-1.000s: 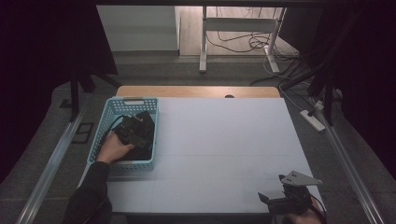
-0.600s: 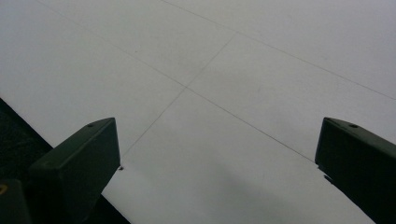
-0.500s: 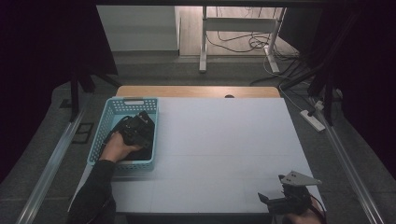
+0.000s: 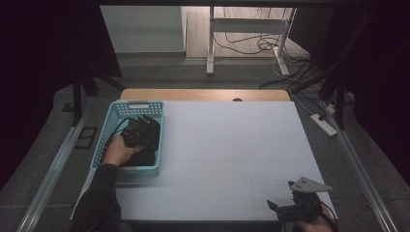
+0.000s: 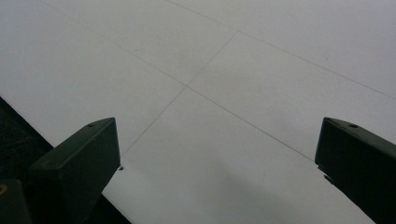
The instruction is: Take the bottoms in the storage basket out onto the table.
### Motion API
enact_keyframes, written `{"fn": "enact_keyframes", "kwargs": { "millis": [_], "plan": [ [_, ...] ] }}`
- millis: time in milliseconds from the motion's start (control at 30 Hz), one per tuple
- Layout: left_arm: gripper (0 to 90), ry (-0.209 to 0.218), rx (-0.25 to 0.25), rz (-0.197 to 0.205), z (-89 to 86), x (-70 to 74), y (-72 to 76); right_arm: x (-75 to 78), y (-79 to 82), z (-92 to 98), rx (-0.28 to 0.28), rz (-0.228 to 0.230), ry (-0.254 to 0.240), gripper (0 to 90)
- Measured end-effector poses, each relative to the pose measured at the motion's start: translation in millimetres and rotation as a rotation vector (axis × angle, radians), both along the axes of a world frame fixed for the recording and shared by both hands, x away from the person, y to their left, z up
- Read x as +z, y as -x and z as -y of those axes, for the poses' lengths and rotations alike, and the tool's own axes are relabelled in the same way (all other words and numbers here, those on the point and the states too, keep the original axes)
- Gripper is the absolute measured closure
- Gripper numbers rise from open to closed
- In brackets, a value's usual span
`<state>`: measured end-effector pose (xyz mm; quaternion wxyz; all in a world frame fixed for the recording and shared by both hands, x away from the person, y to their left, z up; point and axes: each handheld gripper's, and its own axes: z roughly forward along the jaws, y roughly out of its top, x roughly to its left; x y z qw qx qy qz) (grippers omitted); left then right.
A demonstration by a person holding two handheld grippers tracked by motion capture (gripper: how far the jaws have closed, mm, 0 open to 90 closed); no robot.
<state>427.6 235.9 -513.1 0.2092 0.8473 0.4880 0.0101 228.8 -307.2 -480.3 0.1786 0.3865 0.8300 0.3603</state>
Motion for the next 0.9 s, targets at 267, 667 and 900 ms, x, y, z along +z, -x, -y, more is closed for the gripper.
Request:
{"fn": "enact_keyframes", "kwargs": {
  "millis": [267,667,900],
  "plan": [
    [75.7,-0.043,0.013,-0.004,6.4,5.0,0.0,0.1,0.0,0.3,0.002,0.0,-0.005,0.3],
    [77.2,0.023,0.063,0.069,-9.4,25.3,3.9,0.5,0.1,1.3,0.0,0.0,-0.014,0.3],
    [77.3,0.067,0.085,0.124,-19.1,39.9,12.2,0.3,0.0,0.8,-0.002,0.001,-0.011,0.3]
  ]
}}
